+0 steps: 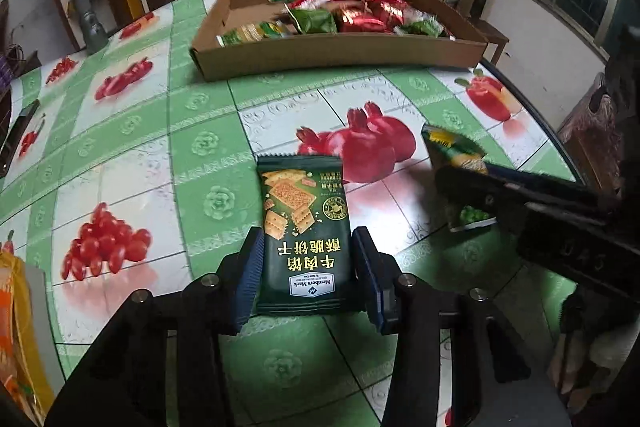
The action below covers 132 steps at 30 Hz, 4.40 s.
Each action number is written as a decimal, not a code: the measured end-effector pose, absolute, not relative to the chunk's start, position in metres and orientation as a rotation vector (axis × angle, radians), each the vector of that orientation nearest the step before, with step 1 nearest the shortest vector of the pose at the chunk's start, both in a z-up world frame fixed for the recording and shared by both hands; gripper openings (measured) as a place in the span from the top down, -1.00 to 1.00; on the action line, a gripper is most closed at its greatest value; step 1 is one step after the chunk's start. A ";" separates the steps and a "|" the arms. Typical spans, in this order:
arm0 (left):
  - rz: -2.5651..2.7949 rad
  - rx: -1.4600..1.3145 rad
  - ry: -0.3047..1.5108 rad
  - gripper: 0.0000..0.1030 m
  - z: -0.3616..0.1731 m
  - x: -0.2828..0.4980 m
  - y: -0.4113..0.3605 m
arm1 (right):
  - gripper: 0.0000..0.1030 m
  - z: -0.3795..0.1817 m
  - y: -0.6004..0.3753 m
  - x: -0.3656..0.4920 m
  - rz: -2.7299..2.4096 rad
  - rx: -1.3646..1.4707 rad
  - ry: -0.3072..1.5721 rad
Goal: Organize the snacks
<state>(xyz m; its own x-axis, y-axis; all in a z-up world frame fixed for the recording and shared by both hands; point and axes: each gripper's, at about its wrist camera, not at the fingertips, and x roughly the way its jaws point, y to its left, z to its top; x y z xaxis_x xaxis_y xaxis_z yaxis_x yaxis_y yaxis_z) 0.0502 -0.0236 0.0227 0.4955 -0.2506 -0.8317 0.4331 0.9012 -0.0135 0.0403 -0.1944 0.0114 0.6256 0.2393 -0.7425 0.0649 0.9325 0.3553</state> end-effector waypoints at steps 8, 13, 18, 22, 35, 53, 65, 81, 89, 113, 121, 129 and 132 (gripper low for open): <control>-0.463 0.201 0.934 0.19 0.036 0.018 -0.021 | 0.24 0.011 -0.190 0.039 0.121 0.371 0.893; -0.483 0.161 0.919 0.18 0.041 -0.001 -0.016 | 0.24 0.010 -0.193 0.039 0.127 0.385 0.889; -0.488 0.080 0.905 0.18 0.048 -0.021 0.001 | 0.24 0.011 -0.193 0.039 0.141 0.394 0.880; -0.465 0.048 0.866 0.18 0.059 -0.040 0.019 | 0.24 0.011 -0.191 0.038 0.141 0.384 0.874; -0.377 -0.118 0.765 0.18 0.083 -0.086 0.113 | 0.24 0.016 -0.165 0.014 0.119 0.266 0.789; -0.317 -0.137 0.678 0.17 0.094 -0.119 0.150 | 0.25 0.061 -0.096 -0.076 0.313 0.269 0.743; -0.306 -0.145 0.647 0.17 0.102 -0.132 0.158 | 0.23 0.069 -0.074 -0.094 0.356 0.262 0.742; -0.376 -0.162 0.794 -0.09 0.072 -0.124 0.142 | 0.23 0.052 -0.066 -0.098 0.364 0.256 0.786; -0.360 -0.136 0.913 -0.09 0.042 -0.111 0.124 | 0.21 0.041 -0.073 -0.096 0.377 0.286 0.810; -0.418 -0.085 0.911 0.45 0.038 -0.117 0.113 | -0.28 0.017 -0.068 -0.082 0.370 0.281 0.922; -0.458 -0.117 0.945 -0.02 0.034 -0.122 0.116 | -0.30 0.010 -0.056 -0.055 0.333 0.294 0.988; -0.471 -0.187 0.913 -0.05 0.043 -0.122 0.131 | 0.14 0.008 -0.012 -0.037 0.319 0.076 0.986; -0.483 -0.206 0.911 -0.05 0.042 -0.122 0.134 | 0.16 0.007 -0.012 -0.040 0.353 0.098 0.970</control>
<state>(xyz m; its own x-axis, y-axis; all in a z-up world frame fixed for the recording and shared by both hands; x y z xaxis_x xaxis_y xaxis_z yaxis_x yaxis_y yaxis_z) -0.1225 0.1340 0.0423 0.5153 -0.4842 -0.7071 0.3132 0.8744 -0.3705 -0.0403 -0.0123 0.0066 0.5136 0.3363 -0.7894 -0.2491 0.9388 0.2378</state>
